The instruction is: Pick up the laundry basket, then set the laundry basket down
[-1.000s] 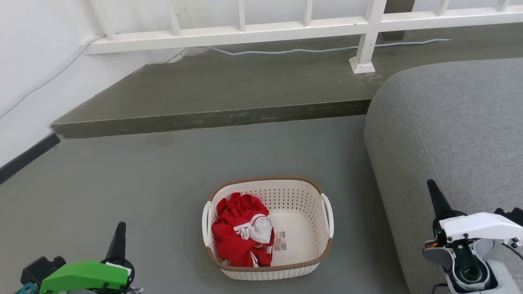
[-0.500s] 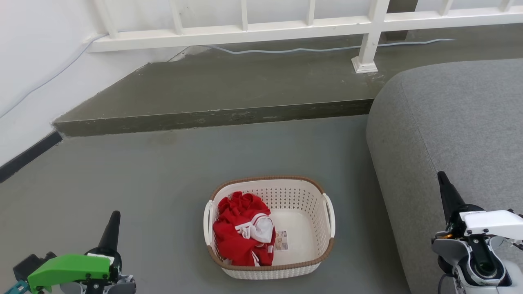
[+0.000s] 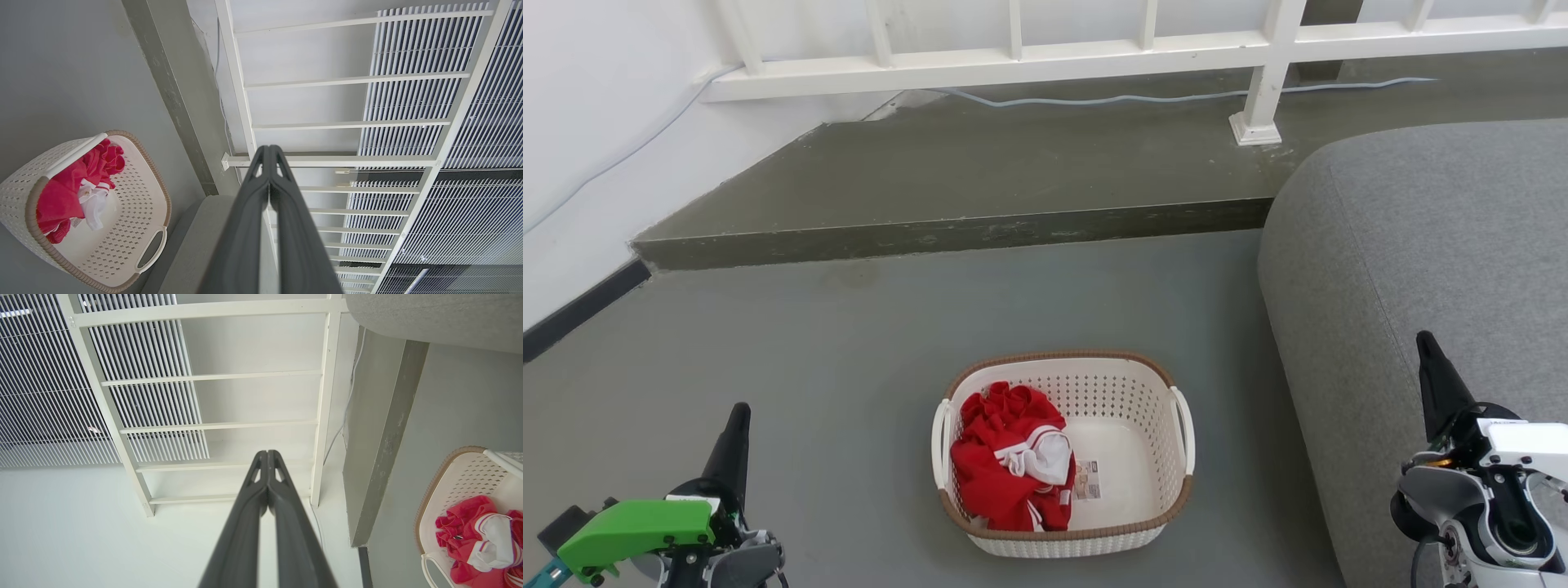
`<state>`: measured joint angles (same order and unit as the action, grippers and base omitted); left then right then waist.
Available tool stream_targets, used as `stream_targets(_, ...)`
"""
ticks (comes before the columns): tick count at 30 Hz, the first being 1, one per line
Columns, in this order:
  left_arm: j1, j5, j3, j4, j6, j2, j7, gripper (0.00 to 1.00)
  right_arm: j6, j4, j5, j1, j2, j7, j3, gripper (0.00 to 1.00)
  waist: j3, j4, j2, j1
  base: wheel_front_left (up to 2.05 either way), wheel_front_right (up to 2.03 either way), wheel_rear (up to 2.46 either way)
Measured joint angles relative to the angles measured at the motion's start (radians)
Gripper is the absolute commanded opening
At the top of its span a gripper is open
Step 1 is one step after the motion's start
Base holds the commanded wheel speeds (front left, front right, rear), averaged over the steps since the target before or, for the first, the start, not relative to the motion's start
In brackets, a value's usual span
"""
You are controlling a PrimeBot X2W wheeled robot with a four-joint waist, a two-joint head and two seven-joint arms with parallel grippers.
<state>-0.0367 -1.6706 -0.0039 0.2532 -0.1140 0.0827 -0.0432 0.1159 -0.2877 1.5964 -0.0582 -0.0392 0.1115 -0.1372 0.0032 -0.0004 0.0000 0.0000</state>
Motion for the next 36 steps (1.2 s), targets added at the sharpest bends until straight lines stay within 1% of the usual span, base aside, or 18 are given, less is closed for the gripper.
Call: stream_targets(36, -0.006, 0.000, 0.002, 0.019, -0.001, 0.000, -0.004, 0.00, 0.002, 0.002, 0.004, 0.000, 0.000, 0.000, -0.001, 0.00, 0.000, 0.000, 0.0000, 0.0000, 0.00, 0.00, 0.00)
